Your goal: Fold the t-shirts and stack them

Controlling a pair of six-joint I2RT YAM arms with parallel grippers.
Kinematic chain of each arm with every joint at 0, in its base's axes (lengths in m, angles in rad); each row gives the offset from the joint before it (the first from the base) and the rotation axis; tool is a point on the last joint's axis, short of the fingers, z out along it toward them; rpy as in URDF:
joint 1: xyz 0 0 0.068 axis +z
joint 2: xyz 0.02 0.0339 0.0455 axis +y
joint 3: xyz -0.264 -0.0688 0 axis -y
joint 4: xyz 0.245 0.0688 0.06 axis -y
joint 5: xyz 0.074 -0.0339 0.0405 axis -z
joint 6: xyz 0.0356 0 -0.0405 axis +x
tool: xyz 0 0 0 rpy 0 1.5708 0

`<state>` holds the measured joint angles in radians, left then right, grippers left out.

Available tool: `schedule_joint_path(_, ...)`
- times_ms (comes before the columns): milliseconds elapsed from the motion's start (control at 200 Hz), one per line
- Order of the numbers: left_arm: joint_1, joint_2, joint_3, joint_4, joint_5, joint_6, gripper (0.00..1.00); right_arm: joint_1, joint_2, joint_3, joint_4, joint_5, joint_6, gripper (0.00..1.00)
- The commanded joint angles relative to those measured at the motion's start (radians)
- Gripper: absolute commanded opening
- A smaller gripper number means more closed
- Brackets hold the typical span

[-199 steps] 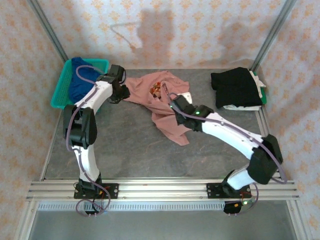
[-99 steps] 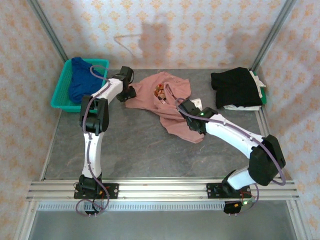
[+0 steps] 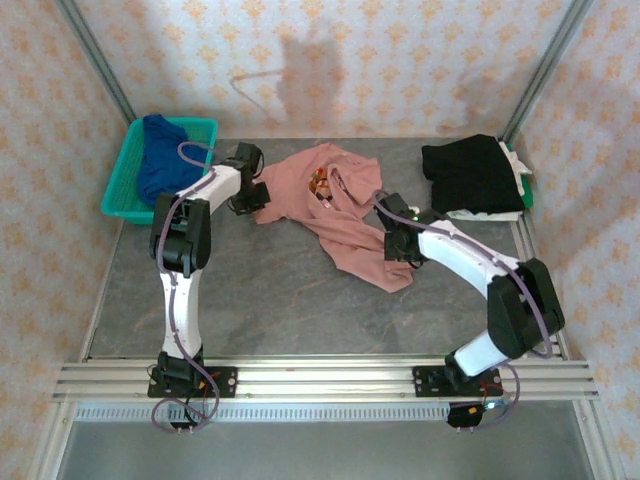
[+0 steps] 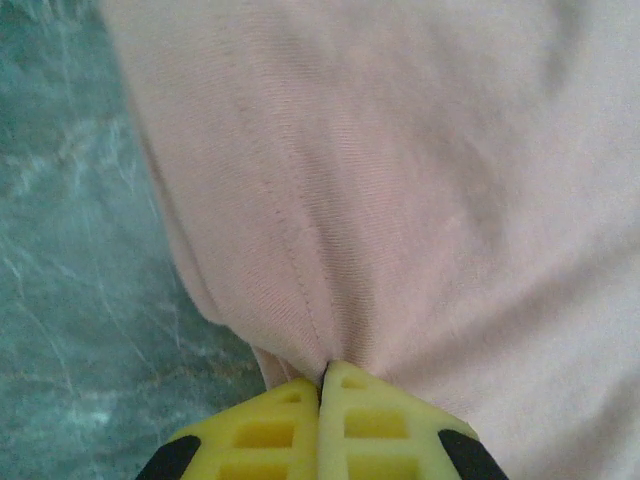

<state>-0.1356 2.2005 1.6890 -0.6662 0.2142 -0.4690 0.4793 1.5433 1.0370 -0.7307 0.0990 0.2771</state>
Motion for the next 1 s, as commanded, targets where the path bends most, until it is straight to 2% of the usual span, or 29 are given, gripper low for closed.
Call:
schedule_joint_path(0, -0.005, -0.083, -0.073, -0.028, 0.060, 0.018, 0.00, -0.011, 0.062, -0.017, 0.073, -0.090, 0.009, 0.58)
schedule_joint_path(90, -0.003, -0.164, -0.136, -0.003, 0.065, 0.012, 0.00, -0.013, 0.118, -0.009, 0.095, -0.086, 0.012, 0.53)
schedule_joint_path(175, 0.002, -0.248, -0.192, 0.012, 0.076, 0.004, 0.00, -0.014, 0.168, 0.019, 0.054, -0.019, 0.033, 0.30)
schedule_joint_path(270, 0.010, -0.370, -0.259, 0.025, 0.083, -0.008, 0.00, -0.017, 0.170, 0.030, 0.030, 0.021, 0.037, 0.10)
schedule_joint_path(350, 0.017, -0.471, -0.298, 0.016, 0.078, -0.011, 0.00, -0.017, 0.132, 0.040, -0.005, 0.063, 0.041, 0.00)
schedule_joint_path(490, 0.020, -0.668, -0.325, -0.028, 0.033, -0.004, 0.00, -0.017, -0.016, 0.077, -0.098, 0.151, 0.042, 0.00)
schedule_joint_path(611, 0.020, -0.826, -0.303, -0.093, -0.012, -0.005, 0.00, -0.018, -0.191, 0.119, -0.143, 0.150, -0.001, 0.00)
schedule_joint_path(856, 0.021, -1.098, -0.154, -0.209, -0.115, 0.003, 0.00, 0.024, -0.504, 0.247, -0.123, -0.060, -0.186, 0.00)
schedule_joint_path(996, 0.020, -1.159, -0.058, -0.232, -0.147, 0.021, 0.00, 0.027, -0.578, 0.304, -0.060, -0.123, -0.212, 0.00)
